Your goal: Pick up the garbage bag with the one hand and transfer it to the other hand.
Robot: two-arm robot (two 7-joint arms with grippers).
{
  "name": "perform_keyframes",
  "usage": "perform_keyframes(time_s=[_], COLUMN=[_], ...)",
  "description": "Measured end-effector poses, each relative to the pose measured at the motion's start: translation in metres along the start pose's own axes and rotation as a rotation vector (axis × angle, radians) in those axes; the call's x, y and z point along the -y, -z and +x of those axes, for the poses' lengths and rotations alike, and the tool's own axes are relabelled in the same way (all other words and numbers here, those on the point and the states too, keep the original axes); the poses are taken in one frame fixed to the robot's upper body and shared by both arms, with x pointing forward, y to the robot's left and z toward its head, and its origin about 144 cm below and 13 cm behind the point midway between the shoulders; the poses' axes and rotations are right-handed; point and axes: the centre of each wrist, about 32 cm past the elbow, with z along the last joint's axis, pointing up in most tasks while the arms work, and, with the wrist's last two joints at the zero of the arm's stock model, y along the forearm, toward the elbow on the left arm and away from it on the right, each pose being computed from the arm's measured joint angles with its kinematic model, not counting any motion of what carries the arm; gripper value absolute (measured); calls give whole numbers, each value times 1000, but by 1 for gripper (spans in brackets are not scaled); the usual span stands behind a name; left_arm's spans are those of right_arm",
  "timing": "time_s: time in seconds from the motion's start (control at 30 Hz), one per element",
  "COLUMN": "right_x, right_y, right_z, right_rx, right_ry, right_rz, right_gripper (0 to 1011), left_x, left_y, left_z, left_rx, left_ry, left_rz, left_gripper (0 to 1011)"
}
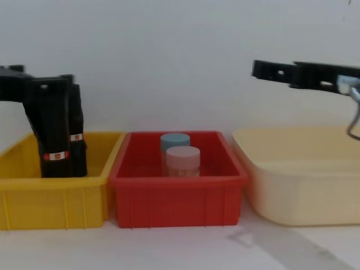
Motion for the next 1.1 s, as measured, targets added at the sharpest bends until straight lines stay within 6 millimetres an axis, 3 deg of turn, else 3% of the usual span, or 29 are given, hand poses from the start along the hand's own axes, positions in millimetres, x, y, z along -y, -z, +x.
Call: perform_keyframes(time_s=[0.3, 0.43, 0.7, 1.1], right_x=[-31, -43, -57, -67], right_y=[-10, -12, -13, -9], right_z=[-15, -20, -24, -27], right_rx=[-8, -8, -12, -26], right_ry=[-60, -74, -83, -102], right_rz=[-53, -74, -102, -137], right_gripper=[1004, 1004, 1004, 1004], left_x=[-34, -39, -40, -23], left_y=[3, 5, 10, 21], left_z=[44, 57, 73, 89], left_rx=[-65, -86, -119, -152], left_ry=[-39, -39, -12, 96], left_rz=[61, 78, 95, 83], left_gripper=[1002, 1001, 1001, 1001])
